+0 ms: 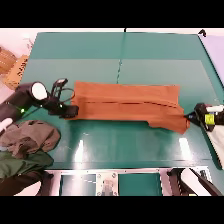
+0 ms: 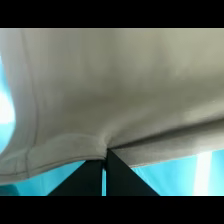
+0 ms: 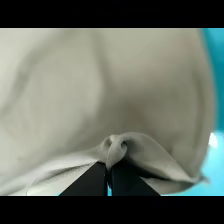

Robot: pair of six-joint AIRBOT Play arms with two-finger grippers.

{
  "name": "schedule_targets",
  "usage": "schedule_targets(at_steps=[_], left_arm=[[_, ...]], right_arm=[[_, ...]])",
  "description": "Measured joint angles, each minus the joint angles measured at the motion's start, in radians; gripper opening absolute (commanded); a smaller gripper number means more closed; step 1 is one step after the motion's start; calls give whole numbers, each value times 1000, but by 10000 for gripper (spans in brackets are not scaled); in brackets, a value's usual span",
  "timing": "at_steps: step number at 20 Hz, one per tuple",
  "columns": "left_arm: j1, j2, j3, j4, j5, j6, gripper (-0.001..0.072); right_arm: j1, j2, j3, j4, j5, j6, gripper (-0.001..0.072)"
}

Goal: Fold the shirts.

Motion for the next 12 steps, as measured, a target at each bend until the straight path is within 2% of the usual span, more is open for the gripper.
schedule_targets(at_steps=[3, 8, 9, 10, 11, 12], left_arm=[[0, -113, 165, 14, 1, 23, 22], [0, -380, 430, 12, 44, 79, 26], [0, -436, 477, 11, 63, 89, 166], [0, -478, 517, 10, 80, 96, 568], [1, -515, 554, 8, 108, 99, 666], [4, -542, 582, 8, 129, 99, 651]], right_arm=[[84, -129, 135, 56, -62, 0, 19], [199, -449, 377, 97, -167, -1, 26], [218, -518, 426, 101, -188, -3, 127], [233, -579, 472, 107, -206, -6, 291], [244, -639, 522, 109, -221, -11, 381], [249, -686, 568, 113, -230, -20, 381]])
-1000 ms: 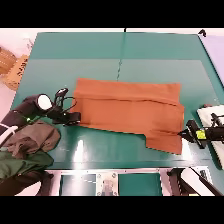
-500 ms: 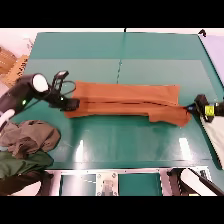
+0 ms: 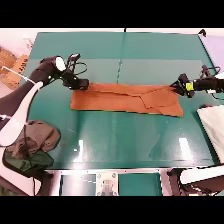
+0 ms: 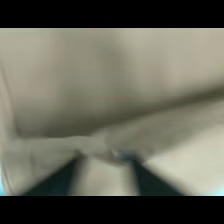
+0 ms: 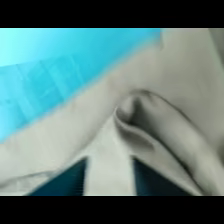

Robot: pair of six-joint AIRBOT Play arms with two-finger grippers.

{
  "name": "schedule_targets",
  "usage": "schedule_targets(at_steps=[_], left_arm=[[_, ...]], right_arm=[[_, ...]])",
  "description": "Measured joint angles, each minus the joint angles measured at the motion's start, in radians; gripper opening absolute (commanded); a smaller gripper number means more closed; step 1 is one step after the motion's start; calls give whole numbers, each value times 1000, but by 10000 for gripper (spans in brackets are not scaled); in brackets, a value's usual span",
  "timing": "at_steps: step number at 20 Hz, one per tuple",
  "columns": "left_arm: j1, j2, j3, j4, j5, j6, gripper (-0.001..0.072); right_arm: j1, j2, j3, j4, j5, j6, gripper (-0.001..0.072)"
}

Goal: Fold the shirts.

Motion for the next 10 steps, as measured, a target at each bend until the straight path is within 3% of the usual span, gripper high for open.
schedule_targets(at_steps=[1, 3, 6, 9, 10], left_arm=[[6, -20, 32, 3, 24, 0, 651], [28, -42, 99, 10, 50, 0, 650], [76, -58, 201, 24, 16, -13, 650], [108, -64, 267, 26, -73, -29, 646], [114, -66, 279, 24, -107, -35, 488]], right_arm=[[0, -40, 48, 3, -7, -15, 386], [-21, -88, 132, -2, -2, -50, 548], [-86, -121, 215, -43, 79, -108, 606], [-167, -150, 241, -67, 190, -195, 607], [-189, -163, 240, -73, 226, -224, 607]])
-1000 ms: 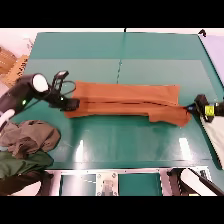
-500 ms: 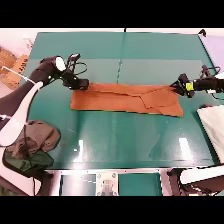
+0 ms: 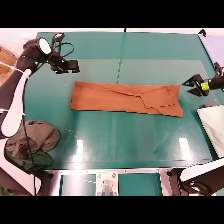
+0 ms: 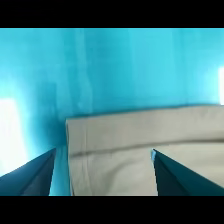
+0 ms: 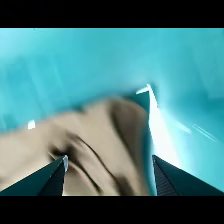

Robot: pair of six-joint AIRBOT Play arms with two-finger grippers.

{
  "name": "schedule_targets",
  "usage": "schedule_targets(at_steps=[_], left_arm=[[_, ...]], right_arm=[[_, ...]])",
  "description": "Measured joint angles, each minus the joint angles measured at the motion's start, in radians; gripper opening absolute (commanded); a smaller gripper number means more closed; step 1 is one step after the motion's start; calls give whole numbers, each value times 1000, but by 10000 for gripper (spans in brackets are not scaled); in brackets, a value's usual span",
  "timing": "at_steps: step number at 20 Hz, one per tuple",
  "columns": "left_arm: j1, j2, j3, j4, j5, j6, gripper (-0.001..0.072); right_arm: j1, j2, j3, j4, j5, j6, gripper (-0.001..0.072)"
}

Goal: Fold the shirts.

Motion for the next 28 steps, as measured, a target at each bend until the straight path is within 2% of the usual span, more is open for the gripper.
schedule_targets(at_steps=[1, 2, 8, 9, 10, 11, 12, 13, 19, 24, 28], left_arm=[[3, -2, 8, -2, -31, -3, 158], [6, -2, 14, -12, -59, -3, 31], [5, -3, 28, -130, -142, -6, 23], [-3, -3, 29, -144, -146, -3, 23], [-13, -4, 30, -156, -150, 1, 23], [-26, -5, 30, -162, -151, 5, 23], [-44, -7, 30, -171, -149, 8, 23], [-64, -10, 30, -175, -141, 9, 23], [-265, -90, 26, -211, 2, 12, 22], [-460, -211, 27, -297, 216, 12, 22], [-529, -280, 34, -394, 340, 12, 22]], right_arm=[[-16, -13, -6, -2, 23, -24, 606], [-26, -29, -14, -3, 42, -47, 606], [5, -132, -45, 98, 123, -165, 605], [21, -142, -47, 108, 128, -176, 577], [39, -150, -48, 117, 135, -188, 346], [56, -157, -46, 111, 140, -195, 158], [66, -165, -41, 117, 154, -201, 51], [77, -167, -27, 107, 169, -209, 19], [101, -134, 168, 118, 323, -155, 18], [132, 2, 311, 155, 454, -61, 19], [161, 119, 356, 195, 518, -20, 19]])
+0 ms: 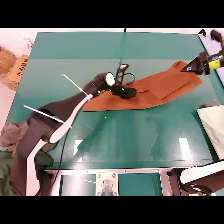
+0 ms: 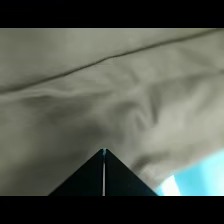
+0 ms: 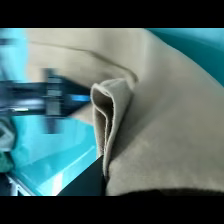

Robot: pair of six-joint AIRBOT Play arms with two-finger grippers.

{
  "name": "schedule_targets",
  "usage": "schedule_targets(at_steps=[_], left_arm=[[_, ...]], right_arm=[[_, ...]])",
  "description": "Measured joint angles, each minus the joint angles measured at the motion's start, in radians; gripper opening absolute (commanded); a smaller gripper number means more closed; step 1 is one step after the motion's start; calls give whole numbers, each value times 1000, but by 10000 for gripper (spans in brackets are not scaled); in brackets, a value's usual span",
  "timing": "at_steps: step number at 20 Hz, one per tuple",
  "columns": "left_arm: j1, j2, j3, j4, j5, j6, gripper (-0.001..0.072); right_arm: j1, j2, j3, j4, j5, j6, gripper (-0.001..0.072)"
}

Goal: Fold the shirts.

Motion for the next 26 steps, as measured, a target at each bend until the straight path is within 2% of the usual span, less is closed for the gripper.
schedule_targets(at_steps=[5, 9, 13, 17, 20, 23, 24, 25, 26], left_arm=[[-21, -49, 5, -161, 108, 8, 23], [13, -43, 22, -223, 47, 29, 22], [129, 23, 111, -166, -233, 40, 22], [282, 153, 178, 68, -537, -15, 23], [389, 248, 193, 198, -685, -32, 23], [468, 304, 198, 253, -758, -33, 23], [482, 315, 198, 263, -774, -22, 23], [494, 323, 193, 271, -784, -8, 23], [503, 327, 186, 279, -795, 3, 23]], right_arm=[[34, 63, 5, 46, 12, 34, 19], [51, 76, -5, 58, -11, 44, 19], [79, 79, -8, 64, -35, 72, 19], [196, 80, -18, 68, -92, 99, 19], [356, 79, -56, 67, -206, 122, 19], [563, 51, -126, 67, -394, 150, 20], [637, 34, -148, 66, -468, 157, 99], [722, 7, -169, 69, -563, 164, 311], [800, -25, -183, 72, -653, 167, 409]])
